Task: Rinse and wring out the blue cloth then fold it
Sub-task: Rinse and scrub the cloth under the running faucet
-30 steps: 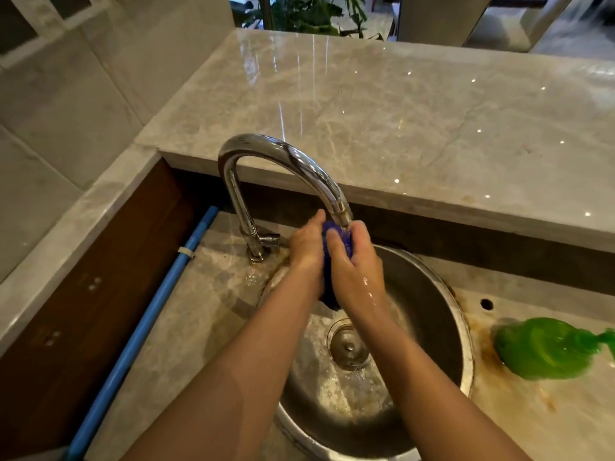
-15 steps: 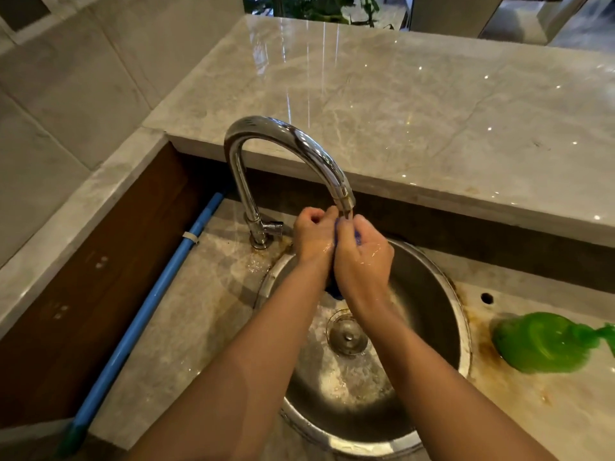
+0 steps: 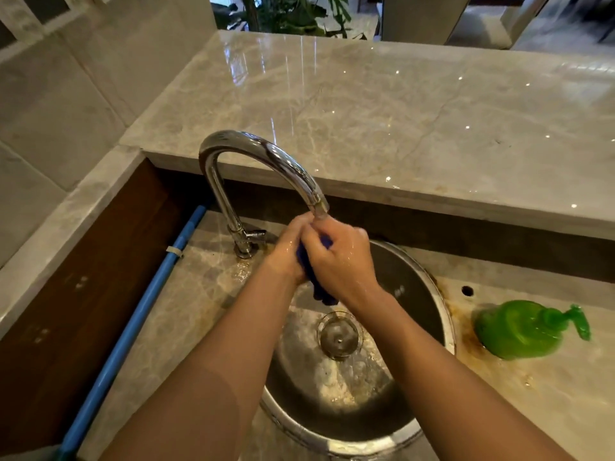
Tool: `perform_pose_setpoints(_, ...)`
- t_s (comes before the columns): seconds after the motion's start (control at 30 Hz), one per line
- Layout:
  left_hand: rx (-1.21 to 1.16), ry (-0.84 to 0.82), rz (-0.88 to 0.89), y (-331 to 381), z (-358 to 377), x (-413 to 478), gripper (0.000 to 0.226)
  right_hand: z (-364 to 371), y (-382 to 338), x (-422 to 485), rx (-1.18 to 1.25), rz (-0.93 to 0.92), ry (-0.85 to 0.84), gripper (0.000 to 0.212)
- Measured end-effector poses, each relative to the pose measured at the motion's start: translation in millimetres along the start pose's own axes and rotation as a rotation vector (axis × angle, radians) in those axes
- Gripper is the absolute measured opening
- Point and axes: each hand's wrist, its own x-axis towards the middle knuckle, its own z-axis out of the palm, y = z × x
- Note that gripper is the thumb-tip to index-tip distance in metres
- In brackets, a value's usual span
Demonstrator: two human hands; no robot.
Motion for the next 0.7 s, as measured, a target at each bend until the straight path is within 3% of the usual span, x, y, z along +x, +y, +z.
perform_pose_setpoints(0.07, -0.104, -0.060, -0.023, -5, -3, -6, 0.035, 1, 3, 18, -0.086, 0.048, 0.021, 0.034)
perform_pose_setpoints(0.13, -0.105, -0.093, -0.024, -11, -2, -14, 0.030, -3, 19, 36, -0.076, 0.213, 0.025, 0.034)
perform_pose_setpoints(0.2, -0.093, -0.110, 0.006, -13, 1, -18, 0.032, -7, 34, 43, 0.151, 0.487, -0.027, 0.025)
perform_pose_setpoints(0.3, -0.113, -0.095, 0.015, -6, 4, -19, 0.039, -10, 35, 27, 0.738, 0.824, -0.205, 0.039)
perform_pose_setpoints(0.37, -0.124, -0.066, 0.027, -1, 4, -16, 0.040, -10, 34, 15, 0.811, 0.808, -0.196, 0.027)
perform_pose_setpoints(0.47, -0.054, -0.018, 0.076, 1, 4, -11, 0.034, -14, 28, 6, 0.587, 0.637, -0.036, 0.011)
perform_pose_setpoints(0.57, 0.012, 0.095, 0.195, 1, 1, -3, 0.025, -21, 24, 2, 0.414, 0.464, 0.058, 0.016)
perform_pose_setpoints(0.7, 0.013, 0.151, 0.083, -5, 11, -1, 0.025, -9, 12, -3, 0.281, 0.367, 0.085, 0.011)
